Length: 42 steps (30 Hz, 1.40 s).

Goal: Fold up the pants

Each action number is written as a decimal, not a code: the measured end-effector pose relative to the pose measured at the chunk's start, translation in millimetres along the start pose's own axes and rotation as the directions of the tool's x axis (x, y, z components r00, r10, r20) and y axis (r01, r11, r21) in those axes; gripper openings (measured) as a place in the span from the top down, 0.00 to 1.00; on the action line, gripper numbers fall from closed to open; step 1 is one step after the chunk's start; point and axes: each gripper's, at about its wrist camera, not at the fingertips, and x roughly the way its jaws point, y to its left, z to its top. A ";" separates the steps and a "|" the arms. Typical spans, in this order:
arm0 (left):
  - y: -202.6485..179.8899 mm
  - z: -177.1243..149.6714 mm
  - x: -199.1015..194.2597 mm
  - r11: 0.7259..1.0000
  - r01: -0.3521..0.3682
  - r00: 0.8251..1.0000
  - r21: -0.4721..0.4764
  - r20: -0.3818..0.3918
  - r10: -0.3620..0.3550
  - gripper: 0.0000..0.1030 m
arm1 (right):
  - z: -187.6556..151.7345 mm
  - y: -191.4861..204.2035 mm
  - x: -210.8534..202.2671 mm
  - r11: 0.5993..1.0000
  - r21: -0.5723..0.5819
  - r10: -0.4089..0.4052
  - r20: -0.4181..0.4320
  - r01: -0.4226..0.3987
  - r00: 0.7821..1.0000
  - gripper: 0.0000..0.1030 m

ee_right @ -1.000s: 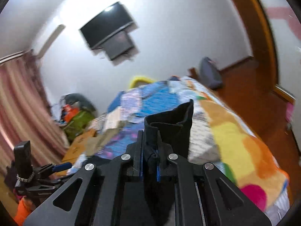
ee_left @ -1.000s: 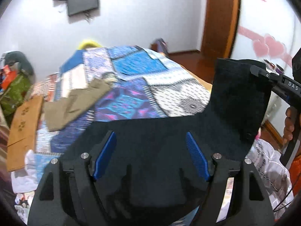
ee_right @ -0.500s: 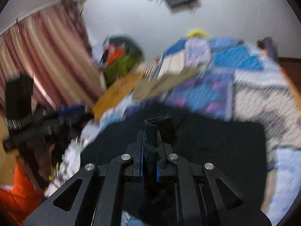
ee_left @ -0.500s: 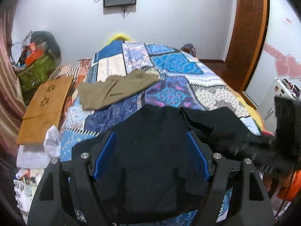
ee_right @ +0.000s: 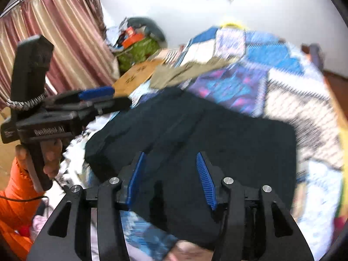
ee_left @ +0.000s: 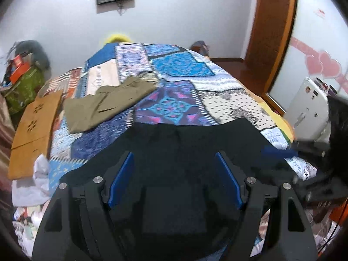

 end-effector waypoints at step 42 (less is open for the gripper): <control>89.6 -46.9 -86.8 0.981 -0.141 0.988 -0.134 0.048 0.148 0.26 | 7.8 -25.4 -17.0 0.982 -0.056 -0.180 0.011 0.181 0.984 0.55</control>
